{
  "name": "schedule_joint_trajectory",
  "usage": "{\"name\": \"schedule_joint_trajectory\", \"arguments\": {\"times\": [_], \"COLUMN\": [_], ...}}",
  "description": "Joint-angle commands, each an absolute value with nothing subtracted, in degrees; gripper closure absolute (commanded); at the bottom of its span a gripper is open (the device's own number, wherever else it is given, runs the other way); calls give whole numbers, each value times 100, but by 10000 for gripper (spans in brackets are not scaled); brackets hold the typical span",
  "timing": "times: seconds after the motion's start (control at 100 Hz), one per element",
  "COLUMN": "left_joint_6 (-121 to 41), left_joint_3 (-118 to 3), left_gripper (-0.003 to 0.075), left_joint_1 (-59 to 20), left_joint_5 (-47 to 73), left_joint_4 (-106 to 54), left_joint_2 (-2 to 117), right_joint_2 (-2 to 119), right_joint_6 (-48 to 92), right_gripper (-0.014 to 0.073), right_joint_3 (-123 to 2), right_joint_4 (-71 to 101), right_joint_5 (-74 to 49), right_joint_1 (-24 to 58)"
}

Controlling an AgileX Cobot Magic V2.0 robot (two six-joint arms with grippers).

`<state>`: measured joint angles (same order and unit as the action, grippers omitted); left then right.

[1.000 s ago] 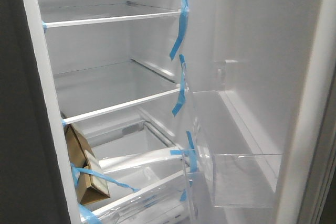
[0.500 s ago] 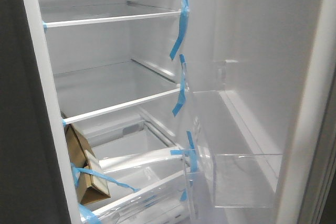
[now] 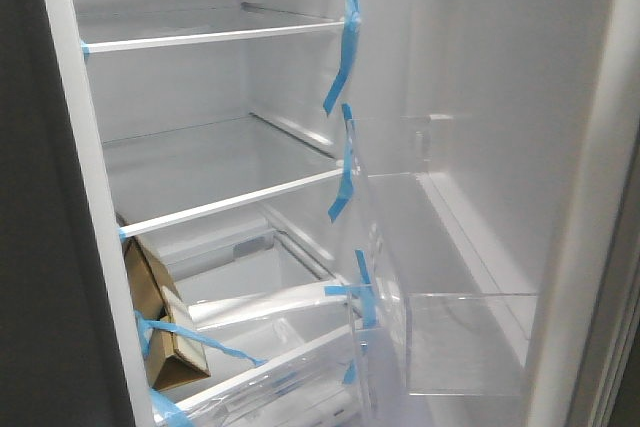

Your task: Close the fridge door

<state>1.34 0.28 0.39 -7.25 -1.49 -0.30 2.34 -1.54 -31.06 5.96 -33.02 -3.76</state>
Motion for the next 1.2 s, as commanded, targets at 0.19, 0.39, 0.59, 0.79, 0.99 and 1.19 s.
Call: {"name": "schedule_joint_trajectory", "arguments": {"times": [0.19, 0.39, 0.59, 0.79, 0.99, 1.19], "left_joint_6": [145, 145, 145, 145, 145, 145], "left_joint_3": [230, 230, 230, 230, 230, 230], "left_gripper": [740, 740, 740, 740, 740, 740], "left_joint_1": [47, 47, 47, 47, 47, 47], "left_joint_5": [-1143, -1143, -1143, -1143, -1143, -1143], "left_joint_4": [-172, -172, -172, -172, -172, -172], "left_joint_2": [-94, -94, -94, -94, -94, -94], "right_joint_2": [1217, 1985, 2103, 2207, 2602, 3063], "right_joint_6": [174, 238, 224, -1041, -2204, -2669], "right_gripper": [639, 639, 639, 639, 639, 639], "right_joint_3": [-4534, -5183, -5183, -5225, -5809, -6330], "right_joint_4": [544, 443, 496, 108, -695, -1076], "right_joint_5": [-3644, -3911, -3783, -3736, -4095, -4214], "right_joint_1": [-377, -377, -377, -377, -377, -377]}}
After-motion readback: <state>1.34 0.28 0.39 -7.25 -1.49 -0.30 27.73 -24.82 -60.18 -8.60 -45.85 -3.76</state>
